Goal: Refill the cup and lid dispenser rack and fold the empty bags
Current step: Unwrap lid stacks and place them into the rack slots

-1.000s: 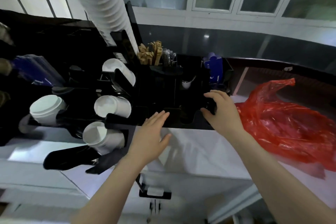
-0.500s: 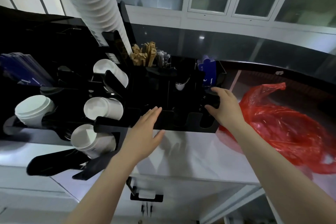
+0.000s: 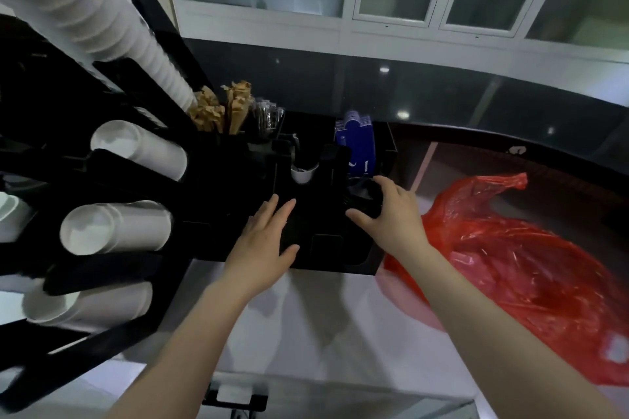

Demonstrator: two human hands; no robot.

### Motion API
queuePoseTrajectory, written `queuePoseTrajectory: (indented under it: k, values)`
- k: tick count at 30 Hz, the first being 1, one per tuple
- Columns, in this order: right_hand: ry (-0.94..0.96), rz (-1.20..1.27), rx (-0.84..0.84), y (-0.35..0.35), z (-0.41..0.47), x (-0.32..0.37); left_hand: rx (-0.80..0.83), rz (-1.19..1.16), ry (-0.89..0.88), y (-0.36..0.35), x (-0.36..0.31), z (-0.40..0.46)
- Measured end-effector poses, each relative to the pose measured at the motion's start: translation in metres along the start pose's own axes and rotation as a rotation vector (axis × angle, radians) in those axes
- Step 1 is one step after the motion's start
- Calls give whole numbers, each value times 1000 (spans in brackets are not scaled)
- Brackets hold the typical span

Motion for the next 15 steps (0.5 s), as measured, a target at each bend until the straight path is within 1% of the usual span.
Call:
queuePoseTrajectory:
  k: [3, 5, 8, 12, 15]
  values:
    - [46, -15, -4, -6, -1, 0, 20, 164, 78, -17, 8, 10]
    - [54, -12, 4, -7, -1, -2, 30, 275, 83, -26, 12, 10]
    - [22, 94, -4, 0, 2, -6, 33, 266, 82, -29, 13, 11]
    - [64, 200, -98, 15, 4, 2, 33, 290, 58, -30, 14, 10]
    - [98, 235, -148, 21, 1, 13, 29, 268, 43, -30, 17, 7]
Point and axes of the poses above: each hand's wrist, its own z-axis towards the middle knuckle, its own y-axis out of the back of the hand, x = y × z, the point moved 8 cm from there along z, towards the middle knuckle
